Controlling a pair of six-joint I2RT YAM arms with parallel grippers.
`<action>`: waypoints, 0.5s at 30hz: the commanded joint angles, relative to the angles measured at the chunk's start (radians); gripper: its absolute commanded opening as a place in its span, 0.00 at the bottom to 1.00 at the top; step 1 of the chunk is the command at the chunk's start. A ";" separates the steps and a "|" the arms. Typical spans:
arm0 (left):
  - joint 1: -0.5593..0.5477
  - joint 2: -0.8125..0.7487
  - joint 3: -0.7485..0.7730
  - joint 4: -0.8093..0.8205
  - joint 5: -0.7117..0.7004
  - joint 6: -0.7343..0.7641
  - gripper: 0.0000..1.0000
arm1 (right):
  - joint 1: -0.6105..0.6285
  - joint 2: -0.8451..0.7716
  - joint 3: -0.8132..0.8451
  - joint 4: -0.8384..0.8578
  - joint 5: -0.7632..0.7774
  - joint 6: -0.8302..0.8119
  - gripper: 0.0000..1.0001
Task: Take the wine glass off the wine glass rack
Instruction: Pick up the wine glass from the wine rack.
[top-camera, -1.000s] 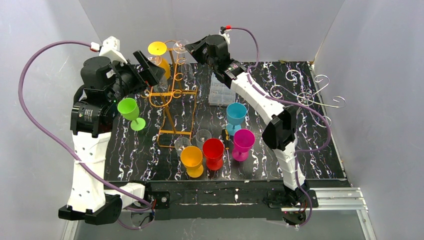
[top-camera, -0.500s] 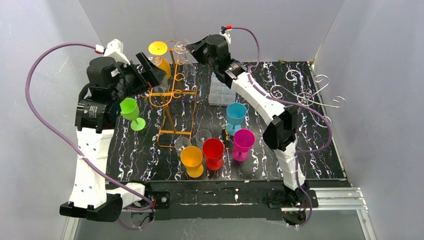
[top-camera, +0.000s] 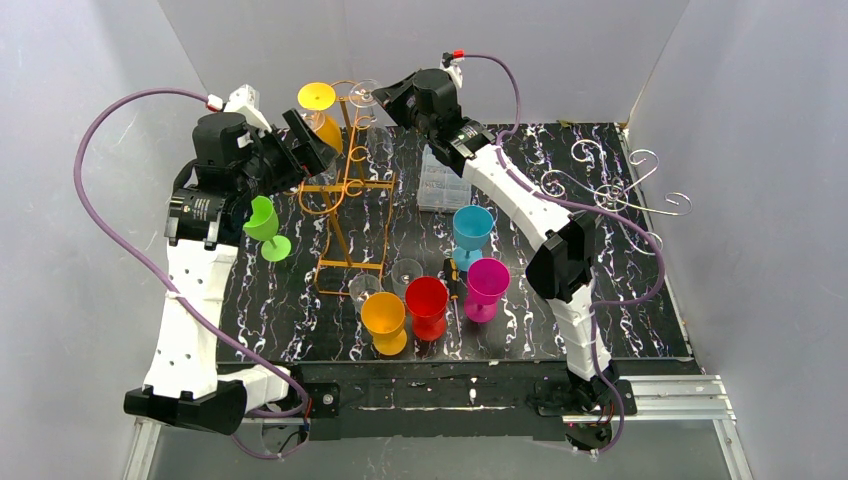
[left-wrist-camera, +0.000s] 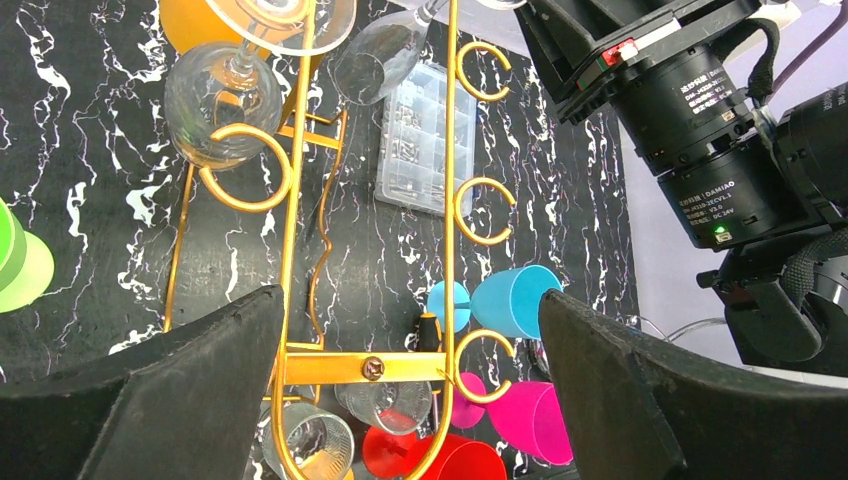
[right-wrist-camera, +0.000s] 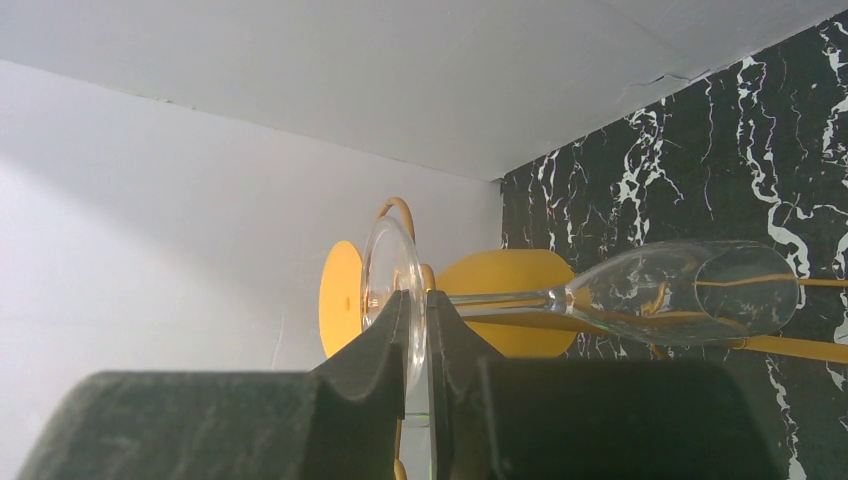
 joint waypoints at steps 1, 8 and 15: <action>0.006 -0.011 -0.008 0.014 -0.002 0.004 0.98 | 0.002 -0.092 0.019 0.046 0.025 -0.018 0.15; 0.008 -0.011 -0.014 0.022 0.005 -0.001 0.98 | 0.002 -0.097 0.019 0.042 0.026 -0.027 0.20; 0.010 -0.010 -0.021 0.025 0.011 -0.005 0.98 | 0.003 -0.101 0.014 0.040 0.021 -0.031 0.23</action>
